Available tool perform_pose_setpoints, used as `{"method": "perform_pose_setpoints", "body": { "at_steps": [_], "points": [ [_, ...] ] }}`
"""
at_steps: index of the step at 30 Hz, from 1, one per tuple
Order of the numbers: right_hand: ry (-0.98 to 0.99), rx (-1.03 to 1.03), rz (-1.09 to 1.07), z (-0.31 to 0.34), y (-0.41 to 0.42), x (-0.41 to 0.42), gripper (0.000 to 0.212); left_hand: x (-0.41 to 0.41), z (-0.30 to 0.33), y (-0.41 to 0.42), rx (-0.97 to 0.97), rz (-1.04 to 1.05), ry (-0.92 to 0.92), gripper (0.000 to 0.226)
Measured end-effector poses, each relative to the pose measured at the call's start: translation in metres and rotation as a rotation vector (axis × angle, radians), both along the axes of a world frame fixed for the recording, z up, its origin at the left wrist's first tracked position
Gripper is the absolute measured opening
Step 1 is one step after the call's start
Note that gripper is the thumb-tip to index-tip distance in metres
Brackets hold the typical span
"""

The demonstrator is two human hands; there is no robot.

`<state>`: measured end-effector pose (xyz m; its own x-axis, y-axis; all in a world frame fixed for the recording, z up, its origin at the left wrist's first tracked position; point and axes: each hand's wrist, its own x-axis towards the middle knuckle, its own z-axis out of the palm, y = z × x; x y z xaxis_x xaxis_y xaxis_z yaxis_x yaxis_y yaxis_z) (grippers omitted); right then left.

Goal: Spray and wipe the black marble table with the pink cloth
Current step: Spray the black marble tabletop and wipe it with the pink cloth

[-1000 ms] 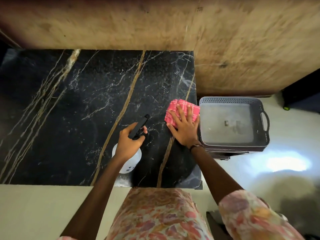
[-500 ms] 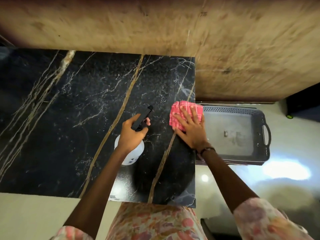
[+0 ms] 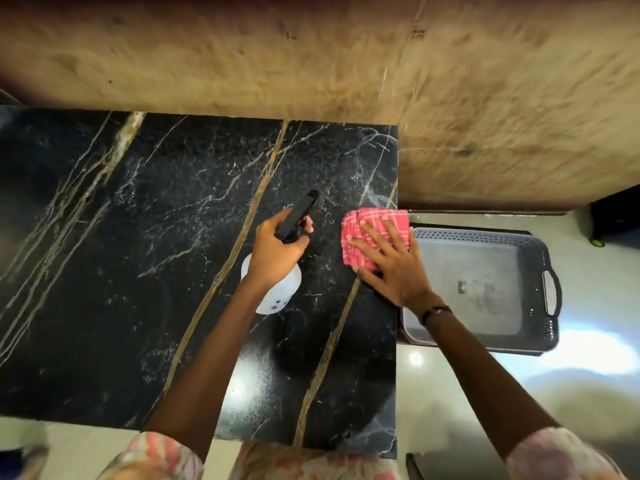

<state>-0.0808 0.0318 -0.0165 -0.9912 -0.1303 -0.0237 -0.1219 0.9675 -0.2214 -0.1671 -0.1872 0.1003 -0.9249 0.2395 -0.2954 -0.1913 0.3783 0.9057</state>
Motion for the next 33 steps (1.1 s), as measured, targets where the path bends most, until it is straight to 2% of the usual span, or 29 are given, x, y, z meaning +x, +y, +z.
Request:
{"method": "perform_pose_setpoints", "body": {
  "at_steps": [4, 6, 10, 14, 17, 21, 28, 30, 33],
  "points": [
    [-0.038, -0.042, -0.199, 0.006, -0.004, -0.072, 0.062, -0.010, -0.004, 0.006, -0.003, -0.001, 0.000, 0.021],
    [-0.098, -0.019, -0.220, 0.006, -0.025, -0.101, 0.063, -0.015, -0.004, 0.008, 0.000, 0.008, 0.002, 0.022],
    [-0.083, 0.000, -0.023, 0.005, -0.051, -0.100, 0.064, -0.026, -0.003, 0.015, -0.026, 0.026, 0.002, 0.022],
    [0.025, 0.015, 0.160, -0.004, -0.011, -0.057, 0.060, -0.037, -0.003, 0.017, 0.002, -0.002, -0.002, 0.016],
    [0.051, 0.008, 0.072, -0.005, 0.014, -0.061, 0.060, -0.041, -0.006, 0.017, 0.013, -0.006, 0.026, 0.019],
    [-0.015, -0.039, -0.028, 0.001, 0.003, -0.116, 0.063, -0.039, -0.009, 0.016, 0.005, -0.053, 0.074, 0.020],
    [-0.107, 0.003, 0.052, 0.003, -0.033, -0.212, 0.063, -0.038, -0.012, 0.016, 0.010, -0.033, 0.104, 0.016],
    [-0.117, -0.002, 0.061, 0.004, -0.041, -0.230, 0.062, -0.040, -0.010, 0.013, 0.044, -0.011, 0.086, 0.013],
    [-0.136, 0.001, 0.057, 0.008, -0.048, -0.237, 0.063, -0.042, -0.007, 0.009, 0.074, 0.008, 0.067, 0.020]
  ]
}}
